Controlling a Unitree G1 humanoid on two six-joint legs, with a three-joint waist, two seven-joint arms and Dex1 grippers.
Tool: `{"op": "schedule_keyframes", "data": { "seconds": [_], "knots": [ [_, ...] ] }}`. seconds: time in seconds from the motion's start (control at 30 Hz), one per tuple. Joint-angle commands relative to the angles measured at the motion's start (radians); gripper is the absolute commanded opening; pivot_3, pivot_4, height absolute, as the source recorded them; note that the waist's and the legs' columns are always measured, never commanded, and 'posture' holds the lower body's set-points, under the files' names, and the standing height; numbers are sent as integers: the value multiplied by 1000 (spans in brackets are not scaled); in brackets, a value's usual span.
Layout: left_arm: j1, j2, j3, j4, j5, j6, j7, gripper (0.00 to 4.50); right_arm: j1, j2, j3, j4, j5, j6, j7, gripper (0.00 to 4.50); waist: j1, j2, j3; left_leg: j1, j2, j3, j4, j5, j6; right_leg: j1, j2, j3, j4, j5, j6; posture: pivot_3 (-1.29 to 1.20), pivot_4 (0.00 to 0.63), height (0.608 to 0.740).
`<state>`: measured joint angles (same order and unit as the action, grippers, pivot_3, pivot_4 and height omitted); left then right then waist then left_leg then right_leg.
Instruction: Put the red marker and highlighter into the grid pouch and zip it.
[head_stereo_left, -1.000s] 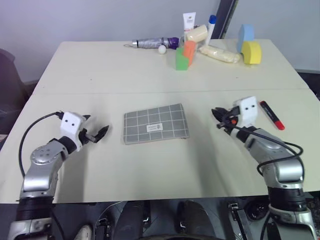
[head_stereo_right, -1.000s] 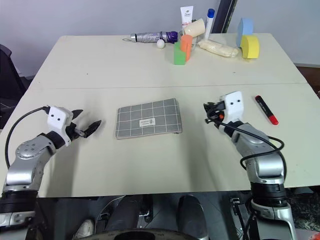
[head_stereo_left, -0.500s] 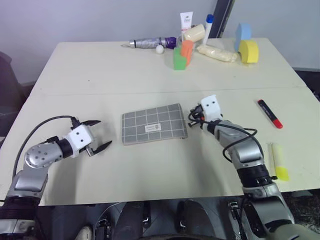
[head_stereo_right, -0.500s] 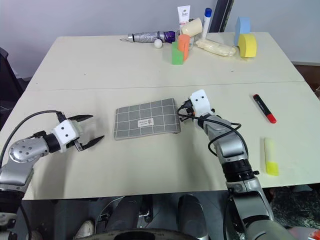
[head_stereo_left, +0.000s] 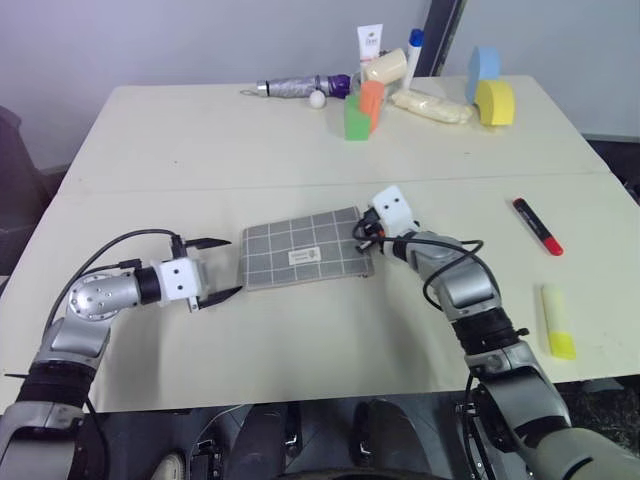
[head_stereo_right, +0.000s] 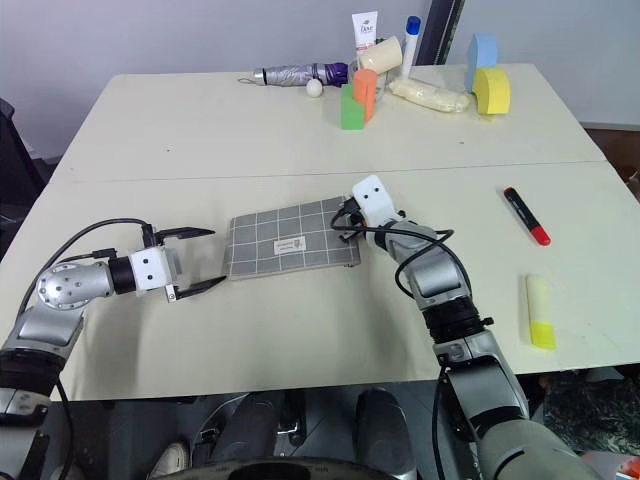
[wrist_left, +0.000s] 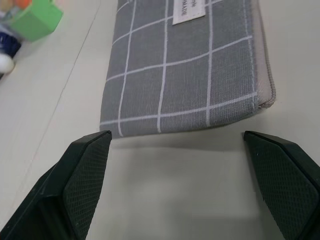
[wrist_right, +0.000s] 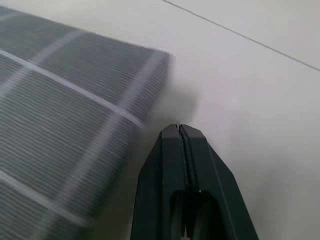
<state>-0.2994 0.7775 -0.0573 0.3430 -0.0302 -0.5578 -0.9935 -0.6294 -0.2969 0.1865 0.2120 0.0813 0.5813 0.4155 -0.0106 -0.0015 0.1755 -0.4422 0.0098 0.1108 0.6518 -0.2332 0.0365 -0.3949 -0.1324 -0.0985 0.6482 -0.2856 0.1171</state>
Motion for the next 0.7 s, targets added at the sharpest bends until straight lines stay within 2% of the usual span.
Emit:
{"op": "schedule_keyframes", "data": {
  "seconds": [0.03, 0.3, 0.7],
  "knots": [
    [-1, -11, -78, 54, 50, -45, -46, 4500, -30, 6, 6, -6, -14, -23, 24, 31, 1, 0, 0, 0, 0, 0, 0, 0, 0, 0, 0, 0, 0, 0, 0, 0, 150, 740],
    [-68, -29, -115, 111, 43, -114, -82, 4500, -48, 25, 17, 14, -29, -27, 57, 31, 0, 1, -1, 0, 0, 0, 0, 0, 0, 0, 0, 0, 0, 0, 0, 0, 150, 740],
    [-74, -50, -118, 75, 7, -95, -103, 4500, -47, 46, 32, 15, -48, -24, 90, 31, -2, 1, -1, 0, 0, 0, 0, 0, 0, 0, 0, 0, 0, 0, 0, 0, 150, 740]
  ]
}}
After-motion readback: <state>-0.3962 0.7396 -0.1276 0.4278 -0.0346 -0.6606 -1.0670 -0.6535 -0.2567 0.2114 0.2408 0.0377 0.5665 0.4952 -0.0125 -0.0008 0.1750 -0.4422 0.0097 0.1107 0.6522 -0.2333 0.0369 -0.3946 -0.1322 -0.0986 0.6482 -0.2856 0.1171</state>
